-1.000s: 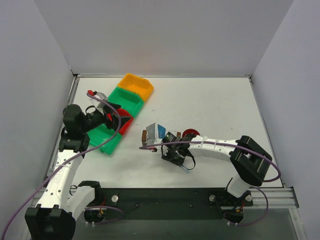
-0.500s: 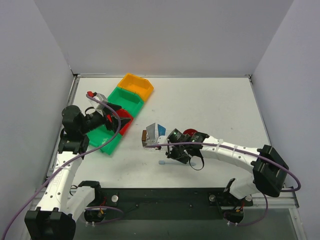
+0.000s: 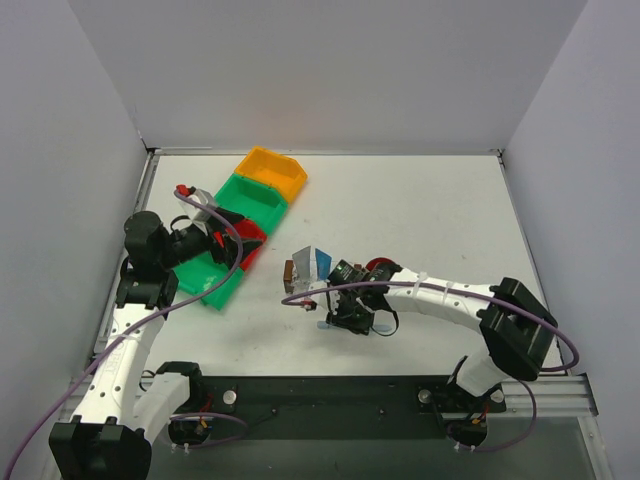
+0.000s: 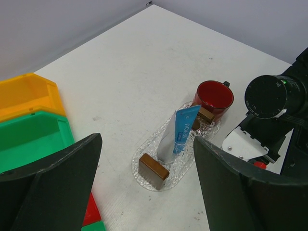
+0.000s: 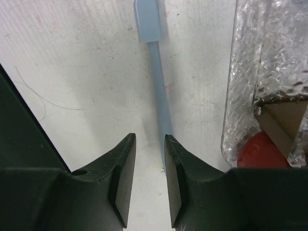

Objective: Prepare toiletry sets of a toothbrush and toothpaste on the tray

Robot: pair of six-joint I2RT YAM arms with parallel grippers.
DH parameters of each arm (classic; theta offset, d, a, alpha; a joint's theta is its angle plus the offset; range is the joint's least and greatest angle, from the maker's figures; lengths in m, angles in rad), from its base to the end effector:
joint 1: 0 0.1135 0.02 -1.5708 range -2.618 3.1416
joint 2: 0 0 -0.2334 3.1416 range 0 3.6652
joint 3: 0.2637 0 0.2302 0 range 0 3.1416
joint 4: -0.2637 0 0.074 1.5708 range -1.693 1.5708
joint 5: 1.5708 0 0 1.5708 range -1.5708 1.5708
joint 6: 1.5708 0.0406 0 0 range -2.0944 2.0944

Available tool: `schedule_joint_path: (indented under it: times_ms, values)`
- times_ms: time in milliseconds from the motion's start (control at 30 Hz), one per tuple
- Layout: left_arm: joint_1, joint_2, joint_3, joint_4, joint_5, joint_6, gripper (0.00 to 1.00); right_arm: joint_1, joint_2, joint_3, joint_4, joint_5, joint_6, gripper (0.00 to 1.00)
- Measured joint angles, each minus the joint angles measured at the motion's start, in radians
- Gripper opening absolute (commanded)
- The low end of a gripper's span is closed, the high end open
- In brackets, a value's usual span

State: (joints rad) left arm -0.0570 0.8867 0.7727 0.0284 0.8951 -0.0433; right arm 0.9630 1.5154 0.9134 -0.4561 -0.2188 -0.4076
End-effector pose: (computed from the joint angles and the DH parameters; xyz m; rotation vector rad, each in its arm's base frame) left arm 0.1970 -0.0430 0.3202 0.6910 1.5395 -0.8114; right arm 0.1526 0.2349 0.1711 -1.7485 2.0175 0.4736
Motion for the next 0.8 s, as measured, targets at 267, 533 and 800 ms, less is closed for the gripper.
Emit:
schedule_joint_path:
  times_ms: [267, 533, 800]
  values:
    - [0.0, 0.0, 0.0, -0.026, 0.0, 0.019, 0.88, -0.002, 0.075, 0.0, 0.032, -0.008, -0.038, 0.27]
    - [0.0, 0.0, 0.0, -0.033, 0.0, 0.049, 0.88, -0.037, 0.116, -0.001, 0.055, -0.017, -0.068, 0.25]
    - [0.0, 0.0, 0.0, -0.034, 0.0, 0.055, 0.88, -0.041, 0.114, -0.024, 0.092, -0.012, -0.068, 0.21]
